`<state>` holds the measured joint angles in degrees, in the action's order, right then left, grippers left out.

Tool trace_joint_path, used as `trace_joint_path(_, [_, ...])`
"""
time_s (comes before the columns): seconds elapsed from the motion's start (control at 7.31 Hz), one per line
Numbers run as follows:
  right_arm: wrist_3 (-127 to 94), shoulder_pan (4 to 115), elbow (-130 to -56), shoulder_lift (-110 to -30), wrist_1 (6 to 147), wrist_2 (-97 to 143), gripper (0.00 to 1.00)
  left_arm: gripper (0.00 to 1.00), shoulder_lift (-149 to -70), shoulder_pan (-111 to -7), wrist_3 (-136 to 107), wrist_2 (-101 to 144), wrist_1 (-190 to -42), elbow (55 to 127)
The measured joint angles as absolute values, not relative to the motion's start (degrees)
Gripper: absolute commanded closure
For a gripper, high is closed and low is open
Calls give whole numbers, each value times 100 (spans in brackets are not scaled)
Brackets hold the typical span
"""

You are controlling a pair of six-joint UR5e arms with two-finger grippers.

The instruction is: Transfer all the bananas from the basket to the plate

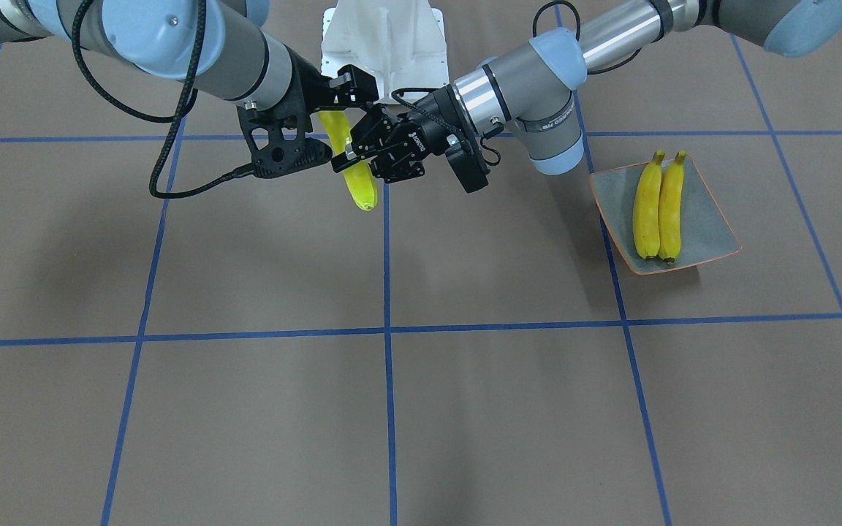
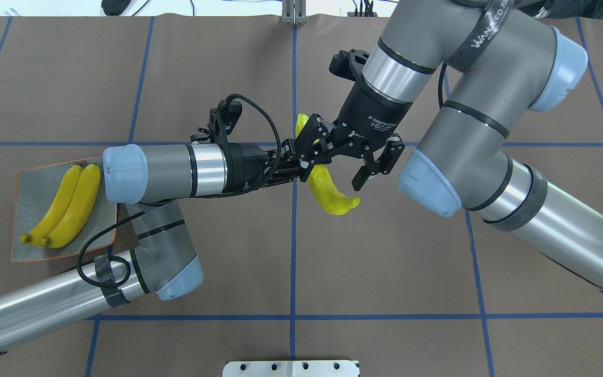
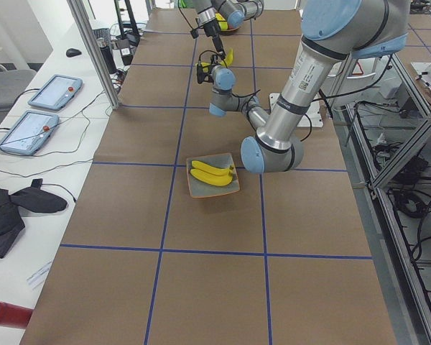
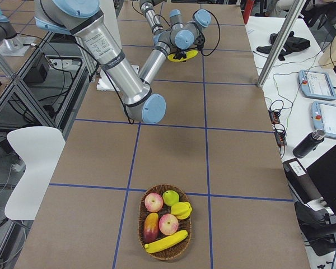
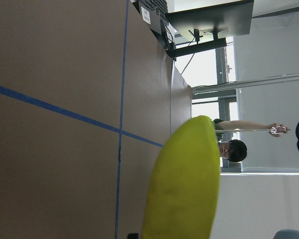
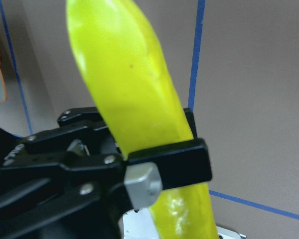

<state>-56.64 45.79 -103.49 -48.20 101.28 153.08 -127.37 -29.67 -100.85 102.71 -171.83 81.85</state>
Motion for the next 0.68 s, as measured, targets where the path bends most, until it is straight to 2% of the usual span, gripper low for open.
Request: trace_joint_path(0.68, [-5651, 5574, -11097, -5409, 10134, 15415, 0, 100, -12725, -3124, -10049, 10275, -17216, 7806])
